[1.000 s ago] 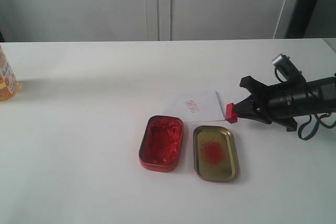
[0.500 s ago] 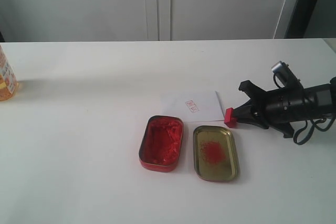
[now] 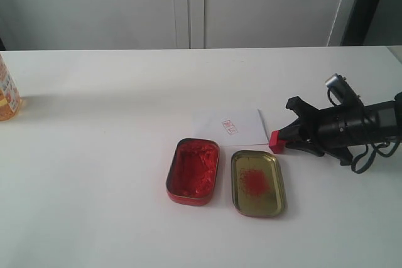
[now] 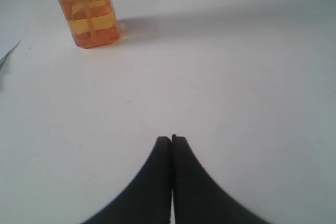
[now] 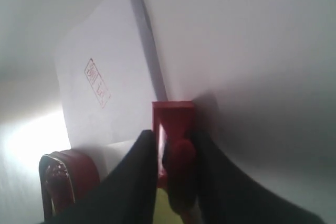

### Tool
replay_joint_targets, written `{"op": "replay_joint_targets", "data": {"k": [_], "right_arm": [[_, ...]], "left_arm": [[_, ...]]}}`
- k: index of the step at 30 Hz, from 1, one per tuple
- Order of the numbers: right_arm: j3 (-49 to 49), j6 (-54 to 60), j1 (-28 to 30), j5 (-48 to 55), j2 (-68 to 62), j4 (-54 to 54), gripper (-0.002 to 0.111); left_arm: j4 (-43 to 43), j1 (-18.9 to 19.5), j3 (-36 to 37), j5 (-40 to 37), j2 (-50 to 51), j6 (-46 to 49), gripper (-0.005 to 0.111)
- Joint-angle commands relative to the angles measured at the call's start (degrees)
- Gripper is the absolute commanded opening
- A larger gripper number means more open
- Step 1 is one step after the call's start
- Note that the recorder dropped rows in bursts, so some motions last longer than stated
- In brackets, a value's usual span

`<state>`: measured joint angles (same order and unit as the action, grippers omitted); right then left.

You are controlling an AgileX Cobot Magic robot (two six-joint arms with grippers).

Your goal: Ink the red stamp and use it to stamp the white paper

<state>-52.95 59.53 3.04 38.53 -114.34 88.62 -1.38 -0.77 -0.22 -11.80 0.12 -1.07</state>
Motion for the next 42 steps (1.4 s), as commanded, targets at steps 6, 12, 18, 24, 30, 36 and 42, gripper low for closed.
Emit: {"op": "replay_joint_targets", "data": {"k": [6,12,18,24,30,36,42], "right_arm": [[0.3,-0.9,0.4,-5.0,3.7,-0.9,0.042],[0.3,-4.8,0.4,-9.9,8.4,-6.4,0.042],[0.3,-10.7,0.4,-11.2,14.4,-17.6,0.033],[0.3,-17.5,0.4,-8.5,19.4,-31.9,0.000],[0.3,-27.0,0.4,-6.3,23.5,-43.5,0.000],[0.3,-34.7,0.4,-4.4,27.0,-51.6,0.000],[0.3,-39.5,0.3,-0.9,28.6,-57.8,0.000]], "left_arm": [[0.0,0.1,0.2,0.2,-0.1,-0.2,0.000],[0.0,0.1,0.2,0.2,-0.1,-0.2,0.000],[0.0,0.1,0.2,0.2,-0.1,-0.2,0.000],[0.0,0.1,0.2,0.2,-0.1,-0.2,0.000],[0.0,0.1,0.2,0.2,-0.1,-0.2,0.000],[0.0,0.1,0.2,0.2,-0.1,-0.2,0.000],[0.0,0.1,0.2,0.2,-0.1,-0.2,0.000]]}}
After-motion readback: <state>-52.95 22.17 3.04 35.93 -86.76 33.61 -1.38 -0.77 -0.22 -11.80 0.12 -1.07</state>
